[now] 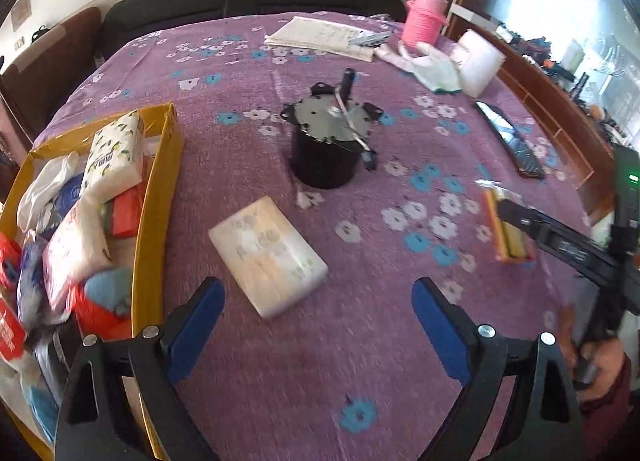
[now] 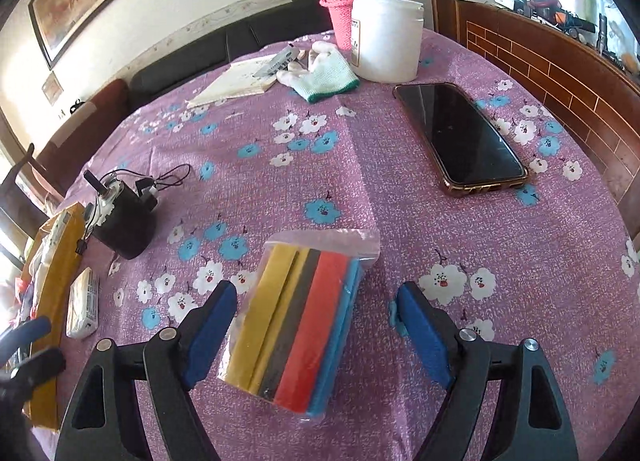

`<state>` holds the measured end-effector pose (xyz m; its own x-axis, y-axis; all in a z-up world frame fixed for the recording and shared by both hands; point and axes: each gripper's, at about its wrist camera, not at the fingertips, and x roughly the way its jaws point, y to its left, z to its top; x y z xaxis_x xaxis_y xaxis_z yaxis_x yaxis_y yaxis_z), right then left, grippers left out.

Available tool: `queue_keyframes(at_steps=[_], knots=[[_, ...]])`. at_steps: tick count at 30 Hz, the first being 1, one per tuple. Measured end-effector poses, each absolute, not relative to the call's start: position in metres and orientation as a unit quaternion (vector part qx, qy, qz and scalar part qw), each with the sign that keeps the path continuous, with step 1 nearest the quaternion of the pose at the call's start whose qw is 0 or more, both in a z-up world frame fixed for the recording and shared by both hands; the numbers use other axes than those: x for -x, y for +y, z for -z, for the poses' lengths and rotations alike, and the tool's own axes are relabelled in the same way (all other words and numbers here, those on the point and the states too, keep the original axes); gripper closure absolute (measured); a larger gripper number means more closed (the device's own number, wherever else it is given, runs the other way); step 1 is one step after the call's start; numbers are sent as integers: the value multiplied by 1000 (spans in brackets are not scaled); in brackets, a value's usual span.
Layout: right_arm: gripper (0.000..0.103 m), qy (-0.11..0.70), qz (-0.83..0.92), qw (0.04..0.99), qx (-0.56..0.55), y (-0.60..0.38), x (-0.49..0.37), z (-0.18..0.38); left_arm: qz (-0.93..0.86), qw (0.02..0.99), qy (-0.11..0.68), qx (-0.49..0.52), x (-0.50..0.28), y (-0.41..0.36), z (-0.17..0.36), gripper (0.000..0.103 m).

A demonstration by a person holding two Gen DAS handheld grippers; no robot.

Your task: Organize soft objects

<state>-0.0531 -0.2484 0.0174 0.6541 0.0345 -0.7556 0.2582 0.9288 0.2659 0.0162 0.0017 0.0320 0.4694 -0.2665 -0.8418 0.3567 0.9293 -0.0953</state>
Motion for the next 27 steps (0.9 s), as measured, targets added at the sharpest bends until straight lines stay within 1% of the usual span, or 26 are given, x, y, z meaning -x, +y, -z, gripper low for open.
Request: queue_keyframes(at_steps=[6, 9, 12, 13, 14, 15, 16, 19, 23, 25, 26, 27], knots=[[19, 409, 52, 891, -190, -252, 52, -17, 145, 853, 498, -60, -43, -7, -12, 9], [19, 409, 50, 891, -189, -252, 52, -17, 124, 857, 490, -97, -46, -18, -4, 8], [19, 409, 49, 891, -191, -253, 53, -16, 121, 862, 481, -105, -46, -21, -2, 8], [19, 409, 49, 891, -191, -253, 53, -16, 120, 863, 480, -106, -44, -21, -2, 13], [19, 409, 50, 891, -190, -252, 53, -16, 125, 863, 477, -107, -42, -22, -3, 29], [19, 410, 51, 891, -187, -252, 53, -16, 134, 863, 474, -111, -37, -25, -6, 42], [19, 410, 52, 892, -185, -251, 53, -16, 136, 863, 471, -122, -34, -28, -9, 58], [19, 411, 54, 892, -180, -249, 53, -16, 142, 864, 457, -156, -20, -39, -16, 58], [21, 410, 57, 893, -178, -249, 54, -16, 152, 870, 442, -154, -2, -39, -28, 58], [29, 408, 61, 894, -176, -249, 54, -16, 154, 876, 432, -151, 7, -38, -35, 58], [32, 407, 63, 894, -174, -248, 55, -16, 155, 878, 427, -150, 12, -37, -40, 58], [38, 406, 66, 895, -173, -248, 55, -16, 156, 881, 422, -148, 17, -36, -43, 58]])
